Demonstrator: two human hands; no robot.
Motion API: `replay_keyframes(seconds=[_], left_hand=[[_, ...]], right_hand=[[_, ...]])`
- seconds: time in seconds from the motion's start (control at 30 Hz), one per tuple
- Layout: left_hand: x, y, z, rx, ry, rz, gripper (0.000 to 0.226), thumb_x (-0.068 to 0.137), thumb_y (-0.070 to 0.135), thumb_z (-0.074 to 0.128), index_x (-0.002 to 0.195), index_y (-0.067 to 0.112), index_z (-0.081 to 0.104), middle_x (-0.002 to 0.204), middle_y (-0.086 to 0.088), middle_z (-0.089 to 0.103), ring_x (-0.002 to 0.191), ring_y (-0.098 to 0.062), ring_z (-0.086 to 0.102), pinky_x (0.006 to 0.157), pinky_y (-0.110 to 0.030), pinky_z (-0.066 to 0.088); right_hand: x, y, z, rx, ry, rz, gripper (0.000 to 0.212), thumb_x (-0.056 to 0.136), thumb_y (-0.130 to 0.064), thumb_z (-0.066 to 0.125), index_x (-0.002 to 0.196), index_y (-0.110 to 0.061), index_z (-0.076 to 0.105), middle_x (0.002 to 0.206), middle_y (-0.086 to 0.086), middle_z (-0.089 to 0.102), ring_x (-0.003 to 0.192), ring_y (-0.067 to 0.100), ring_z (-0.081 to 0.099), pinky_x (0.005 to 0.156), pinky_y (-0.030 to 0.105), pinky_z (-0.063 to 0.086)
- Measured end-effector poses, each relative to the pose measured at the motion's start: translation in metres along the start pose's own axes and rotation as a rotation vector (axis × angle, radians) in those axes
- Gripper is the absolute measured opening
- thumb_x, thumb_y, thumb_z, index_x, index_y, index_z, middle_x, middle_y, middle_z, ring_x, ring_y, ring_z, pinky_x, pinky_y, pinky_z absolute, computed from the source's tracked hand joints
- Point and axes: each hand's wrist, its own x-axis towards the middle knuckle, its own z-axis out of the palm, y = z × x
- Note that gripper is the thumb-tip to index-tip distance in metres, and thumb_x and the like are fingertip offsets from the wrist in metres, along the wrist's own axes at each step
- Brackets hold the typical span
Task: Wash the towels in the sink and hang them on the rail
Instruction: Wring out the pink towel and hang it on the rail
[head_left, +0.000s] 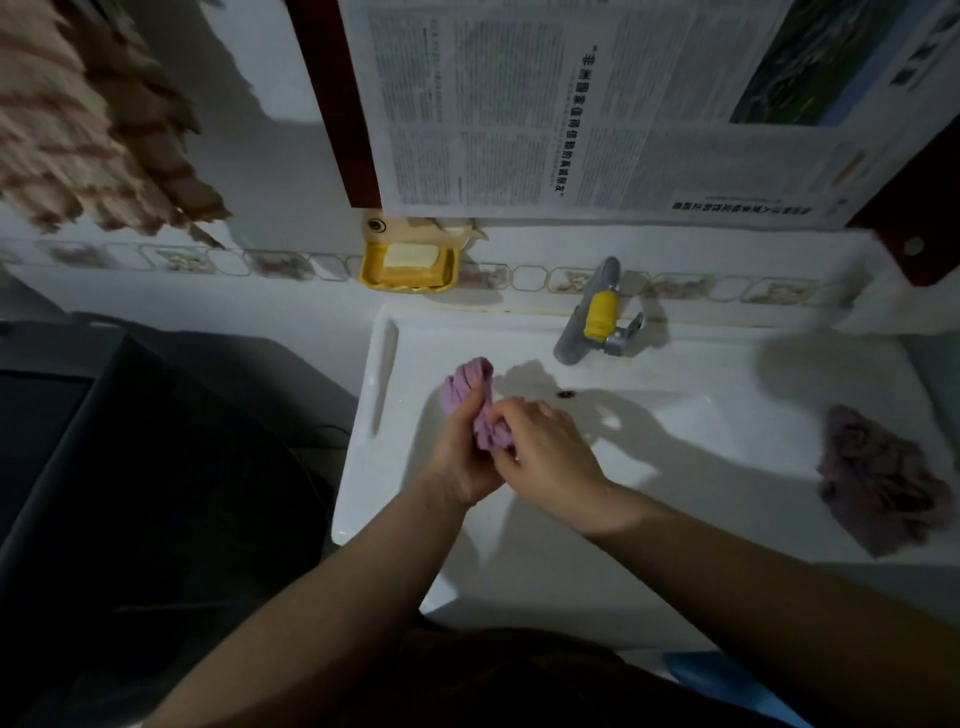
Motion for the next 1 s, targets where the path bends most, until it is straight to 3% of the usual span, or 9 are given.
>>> replay_keyframes(seconds=[0.13, 0.23, 0.3, 0.47, 0.53, 0.67, 0.8, 0.9, 1.0], left_hand=[[-0.014, 0.019, -0.002, 0.279, -0.052, -0.106, 0.028, 0.095, 0.022, 0.048, 0.083, 0.009, 0.069, 0.077, -0.004, 0.071, 0.077, -0.017, 0.070, 0.085, -0.036, 0.054], [-0.026, 0.038, 0.003, 0.612, -0.128, -0.300, 0.007, 0.085, 0.012, 0.066, 0.088, 0.006, 0.063, 0.073, -0.006, 0.065, 0.072, -0.021, 0.068, 0.080, -0.041, 0.057], [-0.030, 0.042, 0.011, 0.833, -0.218, -0.433, 0.023, 0.086, 0.008, 0.063, 0.107, 0.002, 0.057, 0.076, -0.009, 0.063, 0.071, -0.021, 0.066, 0.074, -0.038, 0.059], [-0.024, 0.046, 0.032, 1.421, -0.126, -0.523, 0.022, 0.088, 0.010, 0.066, 0.108, 0.006, 0.057, 0.078, -0.010, 0.058, 0.068, -0.019, 0.061, 0.066, -0.032, 0.059], [-0.016, 0.047, 0.028, 1.889, 0.007, -0.387, 0.032, 0.085, 0.016, 0.068, 0.109, -0.003, 0.059, 0.080, -0.014, 0.059, 0.066, -0.023, 0.060, 0.064, -0.032, 0.057], [-0.012, 0.044, 0.026, 2.671, 0.048, 0.234, 0.014, 0.088, 0.020, 0.056, 0.100, 0.012, 0.055, 0.096, -0.009, 0.064, 0.088, -0.029, 0.063, 0.069, -0.033, 0.048], [-0.003, 0.061, 0.030, 2.811, -0.137, 0.736, 0.021, 0.095, 0.031, 0.048, 0.102, 0.013, 0.056, 0.093, -0.007, 0.064, 0.081, -0.032, 0.064, 0.061, -0.031, 0.041], [0.005, 0.074, 0.035, 2.728, -0.382, 1.156, 0.022, 0.083, 0.032, 0.066, 0.077, 0.011, 0.062, 0.061, -0.006, 0.061, 0.048, -0.029, 0.060, 0.046, -0.023, 0.032], [0.009, 0.081, 0.038, 2.575, -0.469, 1.438, 0.031, 0.086, 0.035, 0.053, 0.065, 0.014, 0.061, 0.050, -0.001, 0.054, 0.039, -0.024, 0.053, 0.046, -0.018, 0.026]], right_hand=[[-0.014, 0.022, -0.011, 0.376, 0.102, -0.038, 0.031, 0.085, -0.017, 0.059, 0.115, -0.018, 0.049, 0.115, -0.002, 0.057, 0.105, 0.017, 0.057, 0.086, 0.026, 0.047], [-0.004, 0.047, -0.024, -0.183, 0.248, -0.337, 0.069, 0.076, -0.024, 0.064, 0.138, -0.016, 0.034, 0.143, 0.010, 0.031, 0.131, 0.033, 0.035, 0.107, 0.044, 0.038], [0.011, 0.050, -0.035, -0.397, 0.204, -0.501, 0.084, 0.075, -0.035, 0.057, 0.148, -0.018, 0.019, 0.152, 0.014, 0.018, 0.139, 0.040, 0.022, 0.110, 0.053, 0.031], [0.028, 0.030, -0.049, -0.555, -0.207, -0.401, 0.068, 0.088, -0.012, 0.047, 0.149, -0.014, 0.019, 0.124, 0.014, 0.054, 0.111, 0.034, 0.052, 0.068, 0.039, 0.046], [0.028, 0.024, -0.044, -0.608, -0.292, -0.223, 0.042, 0.089, -0.018, 0.048, 0.129, -0.007, 0.042, 0.112, 0.013, 0.060, 0.101, 0.033, 0.059, 0.066, 0.035, 0.042], [0.032, 0.018, -0.030, -0.126, -0.502, 0.222, 0.017, 0.082, -0.028, 0.054, 0.073, -0.014, 0.056, 0.069, 0.006, 0.058, 0.072, 0.029, 0.060, 0.058, 0.025, 0.038], [0.024, 0.012, -0.038, 0.748, -0.648, 0.645, 0.024, 0.082, -0.024, 0.058, 0.065, -0.022, 0.040, 0.048, -0.005, 0.034, 0.040, 0.010, 0.026, 0.041, 0.017, 0.016], [0.016, 0.003, -0.041, 1.228, -0.740, 0.782, 0.039, 0.088, -0.023, 0.048, 0.053, -0.024, 0.032, 0.043, -0.009, 0.023, 0.034, 0.005, 0.017, 0.036, 0.016, 0.006], [0.011, -0.007, -0.039, 1.560, -0.720, 0.833, 0.040, 0.080, -0.020, 0.046, 0.044, -0.022, 0.031, 0.042, -0.009, 0.019, 0.031, 0.006, 0.017, 0.035, 0.016, 0.006]])
